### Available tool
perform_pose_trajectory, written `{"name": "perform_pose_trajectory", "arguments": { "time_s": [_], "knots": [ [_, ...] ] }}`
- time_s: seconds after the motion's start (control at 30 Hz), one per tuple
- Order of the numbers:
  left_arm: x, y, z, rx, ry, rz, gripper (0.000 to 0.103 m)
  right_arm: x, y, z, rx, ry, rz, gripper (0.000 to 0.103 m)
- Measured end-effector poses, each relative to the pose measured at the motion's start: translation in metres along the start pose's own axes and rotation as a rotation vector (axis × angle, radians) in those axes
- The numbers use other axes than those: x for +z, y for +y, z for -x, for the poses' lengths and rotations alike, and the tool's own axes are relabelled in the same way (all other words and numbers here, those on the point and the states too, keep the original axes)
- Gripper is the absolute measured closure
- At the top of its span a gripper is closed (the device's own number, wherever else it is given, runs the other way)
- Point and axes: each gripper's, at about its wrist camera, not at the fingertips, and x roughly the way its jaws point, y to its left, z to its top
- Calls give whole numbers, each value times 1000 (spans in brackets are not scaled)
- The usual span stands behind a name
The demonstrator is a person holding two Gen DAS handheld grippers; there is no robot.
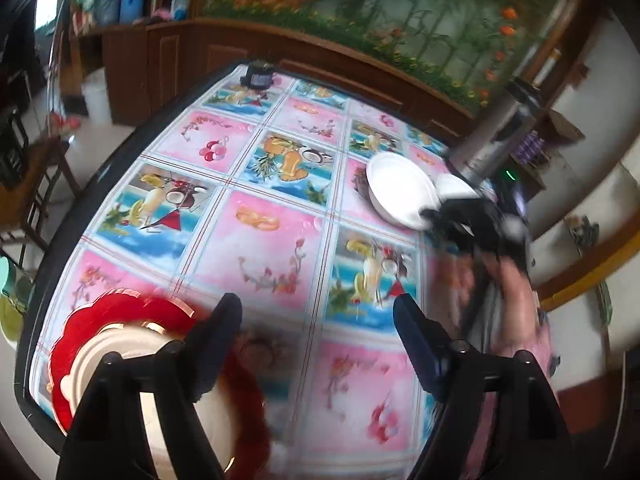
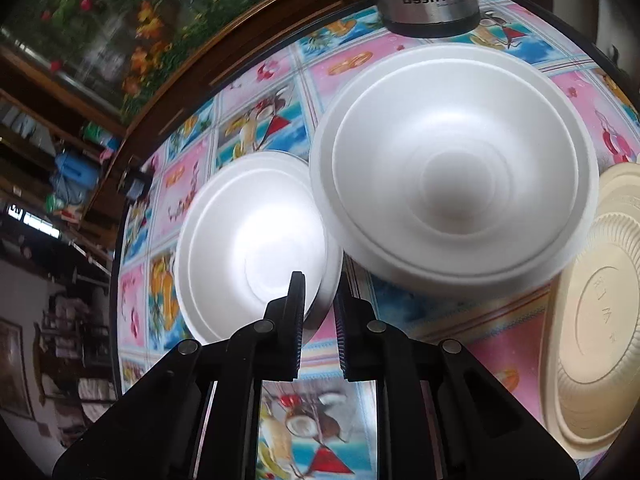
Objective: Organize plates and bowls
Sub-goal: 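Move the left gripper toward the white foam plate beside the kettle, then grasp the rim of the white foam plate with the left gripper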
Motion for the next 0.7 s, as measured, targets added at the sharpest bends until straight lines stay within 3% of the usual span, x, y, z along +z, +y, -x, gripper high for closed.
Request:
{"name": "perform_pose_trajectory", "arguments": {
  "time_s": [0.07, 0.13, 0.3, 0.5, 0.63, 0.7],
  "knots": [
    [18, -7, -15, 19, 28, 19, 25, -9, -5, 5, 37, 30, 18, 90],
    [38, -16, -35, 89, 76, 14, 25, -19, -10, 13, 72, 54, 38, 90],
    [56, -38, -80, 206, 170, -43, 25, -46, -21, 42, 142, 78, 109, 90],
    [46, -50, -127, 228, 291, -11, 25, -55, -40, 49, 190, 92, 121, 90],
    [46, -55, -135, 275, 275, -10, 25, -47, -48, 51, 206, 85, 102, 90],
    [48, -53, -138, 231, 286, 38, 25, -46, -49, 50, 214, 87, 92, 90]
  ]
}}
